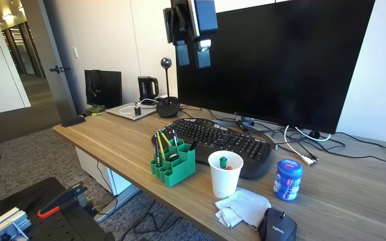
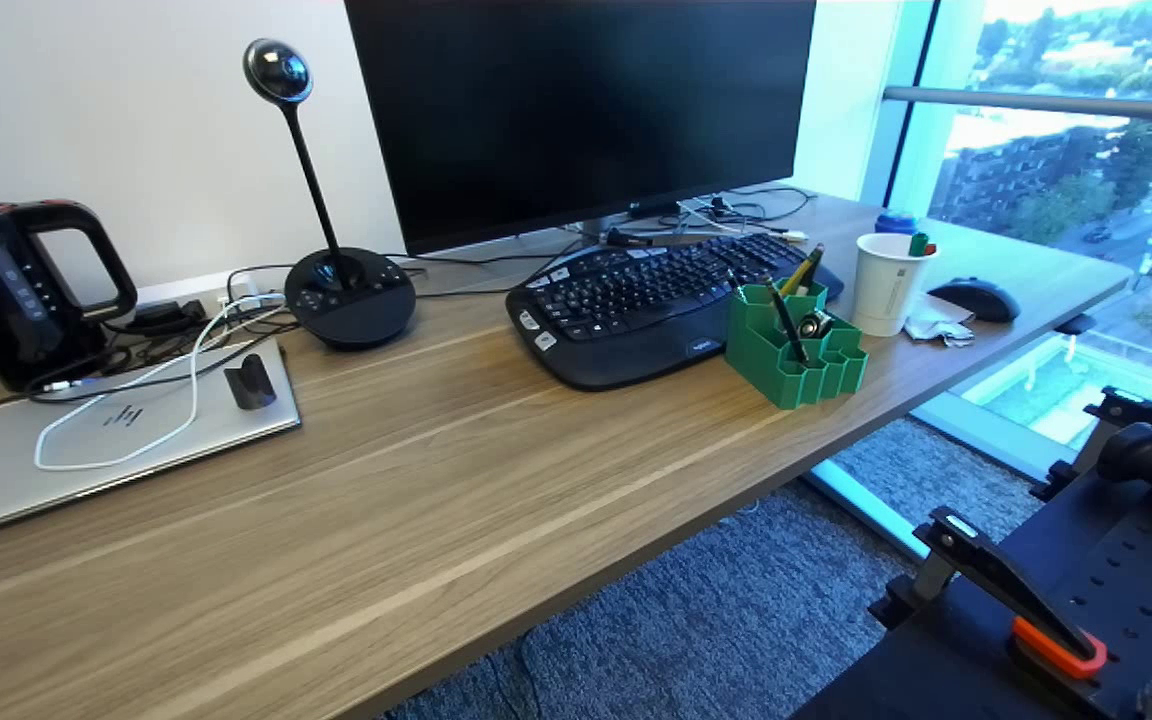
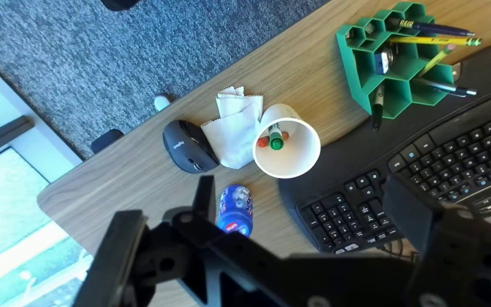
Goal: Remove the pen from the cup and put it in the green holder
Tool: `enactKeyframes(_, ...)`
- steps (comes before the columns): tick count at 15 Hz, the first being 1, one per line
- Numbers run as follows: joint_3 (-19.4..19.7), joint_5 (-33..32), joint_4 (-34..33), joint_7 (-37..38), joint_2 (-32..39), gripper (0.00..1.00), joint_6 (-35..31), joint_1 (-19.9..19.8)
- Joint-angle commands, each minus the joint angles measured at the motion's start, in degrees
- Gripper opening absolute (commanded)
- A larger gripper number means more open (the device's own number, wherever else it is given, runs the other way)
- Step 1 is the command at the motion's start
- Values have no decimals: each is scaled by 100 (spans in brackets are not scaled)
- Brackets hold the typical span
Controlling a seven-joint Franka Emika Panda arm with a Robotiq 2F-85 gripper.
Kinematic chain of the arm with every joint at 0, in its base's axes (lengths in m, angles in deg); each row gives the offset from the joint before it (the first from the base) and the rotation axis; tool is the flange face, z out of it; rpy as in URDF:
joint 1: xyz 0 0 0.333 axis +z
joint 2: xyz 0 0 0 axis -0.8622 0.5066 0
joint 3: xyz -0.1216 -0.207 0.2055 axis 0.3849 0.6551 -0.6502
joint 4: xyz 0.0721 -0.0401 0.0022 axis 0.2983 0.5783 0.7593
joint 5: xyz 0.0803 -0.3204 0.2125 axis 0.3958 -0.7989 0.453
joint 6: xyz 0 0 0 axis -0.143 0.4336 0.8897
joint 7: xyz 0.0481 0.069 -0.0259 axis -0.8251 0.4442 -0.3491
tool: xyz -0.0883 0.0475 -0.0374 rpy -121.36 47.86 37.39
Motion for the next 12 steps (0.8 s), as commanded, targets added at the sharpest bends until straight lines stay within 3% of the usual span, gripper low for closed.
enactKeyframes(1, 147, -52, -472, 164, 389, 100, 21, -51)
enactKeyframes(5, 263, -11, -721, 171, 597, 100, 58, -19)
enactKeyframes(9, 214, 1193, -722, -268, 150, 100, 249, 157)
enactKeyframes(10, 249, 801, -703, -90, 428, 100, 46, 91)
enactKeyframes(12, 221, 1024, -730, -155, 274, 100, 121, 160)
